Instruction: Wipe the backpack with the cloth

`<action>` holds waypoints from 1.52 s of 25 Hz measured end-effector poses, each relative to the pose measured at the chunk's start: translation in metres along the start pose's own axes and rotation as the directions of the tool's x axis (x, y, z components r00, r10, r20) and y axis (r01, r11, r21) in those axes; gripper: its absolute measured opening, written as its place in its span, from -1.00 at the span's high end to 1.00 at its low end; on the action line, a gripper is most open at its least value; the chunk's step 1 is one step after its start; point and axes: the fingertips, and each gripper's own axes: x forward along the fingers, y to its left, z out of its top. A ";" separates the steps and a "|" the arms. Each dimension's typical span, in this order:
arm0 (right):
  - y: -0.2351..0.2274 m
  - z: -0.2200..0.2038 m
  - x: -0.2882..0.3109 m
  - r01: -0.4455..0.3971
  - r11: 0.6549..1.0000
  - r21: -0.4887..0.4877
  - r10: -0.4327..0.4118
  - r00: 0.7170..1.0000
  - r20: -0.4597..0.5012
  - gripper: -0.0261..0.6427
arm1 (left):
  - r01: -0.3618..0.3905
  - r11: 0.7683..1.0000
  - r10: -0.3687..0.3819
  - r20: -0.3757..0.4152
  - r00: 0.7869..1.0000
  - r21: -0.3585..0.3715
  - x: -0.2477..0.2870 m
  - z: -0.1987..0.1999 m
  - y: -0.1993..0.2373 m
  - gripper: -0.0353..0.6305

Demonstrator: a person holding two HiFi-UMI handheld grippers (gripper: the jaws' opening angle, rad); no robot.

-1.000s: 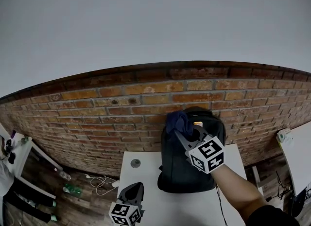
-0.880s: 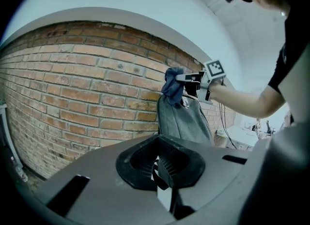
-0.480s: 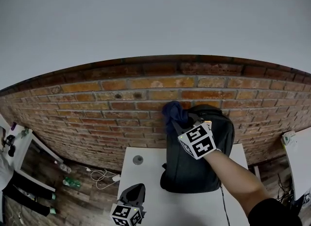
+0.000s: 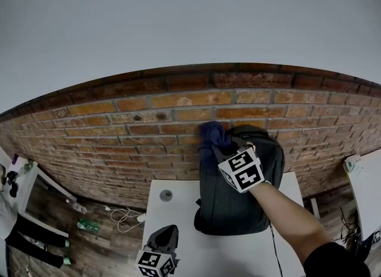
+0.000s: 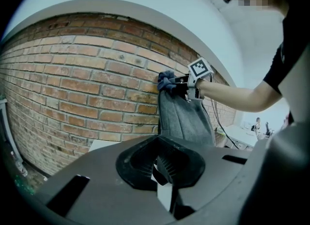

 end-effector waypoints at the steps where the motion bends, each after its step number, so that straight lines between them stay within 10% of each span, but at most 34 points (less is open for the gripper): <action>1: -0.001 -0.001 -0.001 0.001 1.000 0.011 -0.001 1.000 0.002 0.80 | 0.002 1.000 -0.002 -0.001 1.000 0.001 0.000 0.000 0.000 0.92; 38: -0.137 -0.058 -0.098 0.225 0.963 0.147 -0.215 0.973 -0.078 0.76 | 0.060 0.997 -0.059 -0.019 0.998 0.054 0.016 0.011 -0.037 0.92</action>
